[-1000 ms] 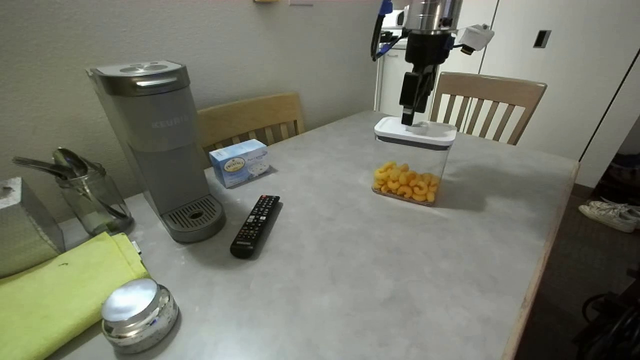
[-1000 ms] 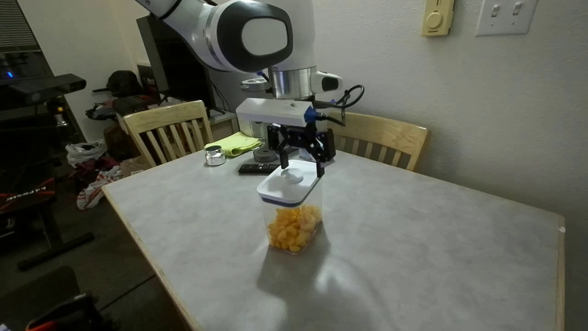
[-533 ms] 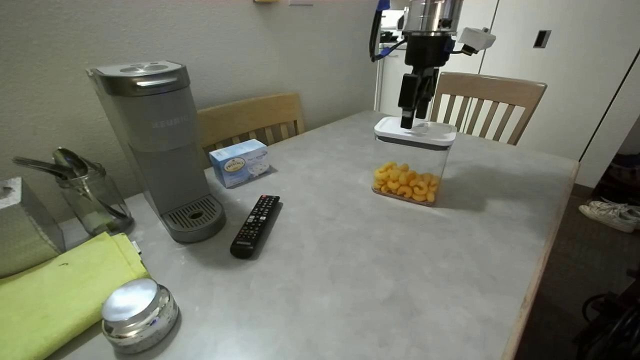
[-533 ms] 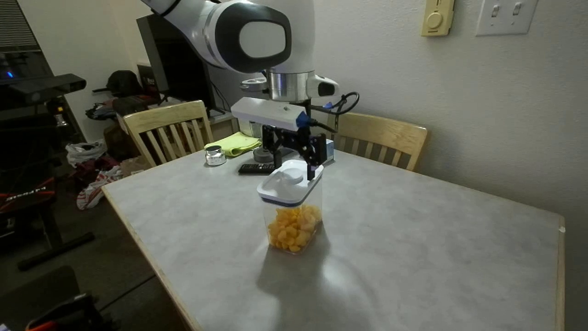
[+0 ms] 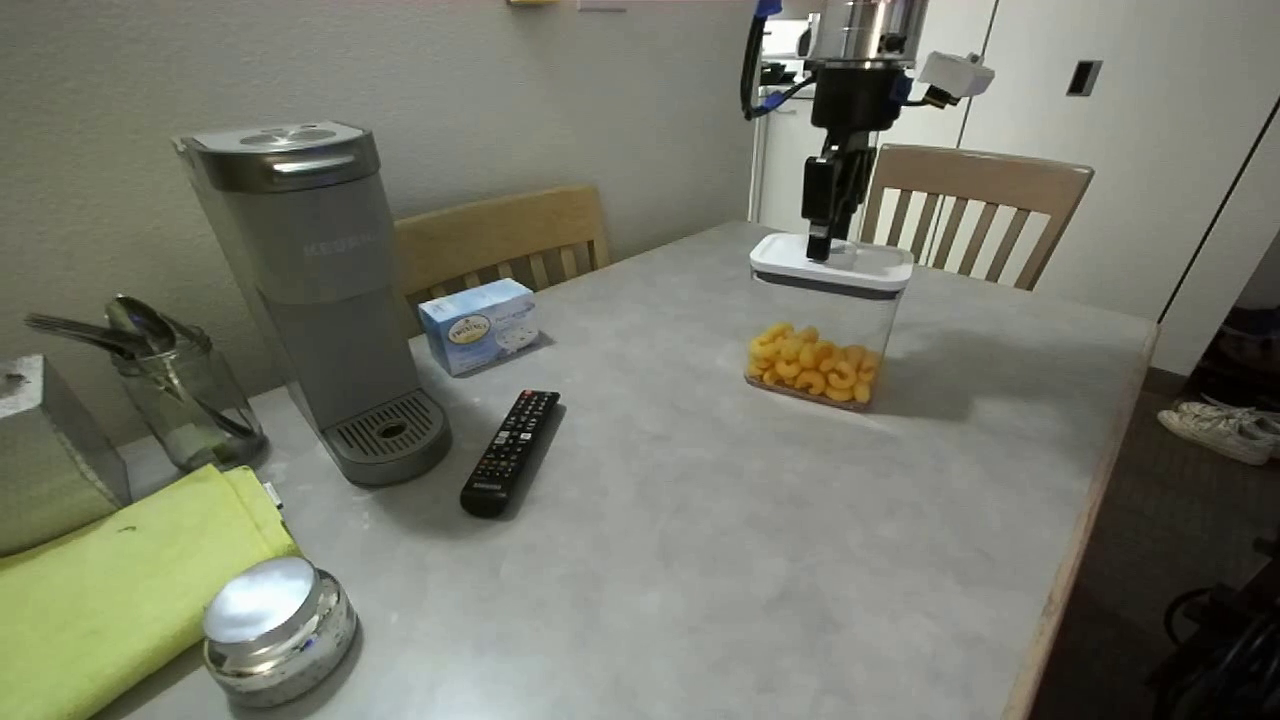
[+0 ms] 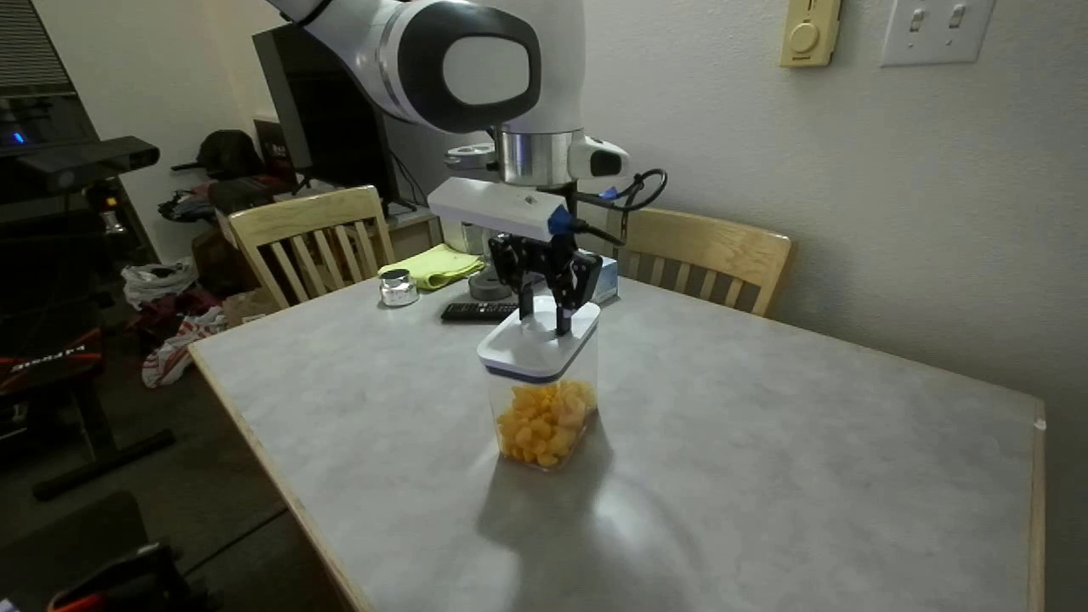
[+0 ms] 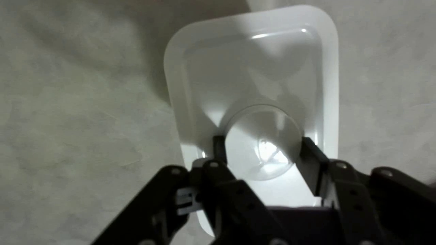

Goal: Remove the white lid from the food container and put it on the table

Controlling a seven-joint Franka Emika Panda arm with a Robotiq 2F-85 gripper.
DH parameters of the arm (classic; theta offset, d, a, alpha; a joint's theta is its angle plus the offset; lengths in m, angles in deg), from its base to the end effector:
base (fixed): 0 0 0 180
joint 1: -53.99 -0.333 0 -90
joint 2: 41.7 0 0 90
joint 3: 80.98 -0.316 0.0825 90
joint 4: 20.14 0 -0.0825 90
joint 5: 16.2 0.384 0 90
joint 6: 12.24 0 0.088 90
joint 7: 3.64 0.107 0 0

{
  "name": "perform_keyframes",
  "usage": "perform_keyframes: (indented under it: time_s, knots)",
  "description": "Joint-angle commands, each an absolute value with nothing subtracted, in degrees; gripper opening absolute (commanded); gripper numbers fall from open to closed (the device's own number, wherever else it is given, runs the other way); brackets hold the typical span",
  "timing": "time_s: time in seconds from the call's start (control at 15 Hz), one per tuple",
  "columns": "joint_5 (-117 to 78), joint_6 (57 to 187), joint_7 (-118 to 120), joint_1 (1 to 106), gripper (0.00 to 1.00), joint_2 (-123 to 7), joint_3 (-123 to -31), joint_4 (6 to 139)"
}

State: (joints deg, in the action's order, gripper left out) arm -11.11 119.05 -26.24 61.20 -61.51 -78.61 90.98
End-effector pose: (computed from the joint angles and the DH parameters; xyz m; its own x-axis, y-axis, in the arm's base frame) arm 0.6095 -0.0997 0.3069 0.9851 0.1698 0.0254 0.1709 -0.9842 -0.0469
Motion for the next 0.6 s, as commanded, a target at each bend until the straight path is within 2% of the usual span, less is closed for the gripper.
perform_keyframes:
  time_s: [0.0,0.53]
  knots:
    - [-10.25,117.8,-26.62,62.39,0.29,-60.84,-79.46,91.19]
    - [-10.03,117.06,-26.48,62.13,0.29,-59.15,-79.76,91.02]
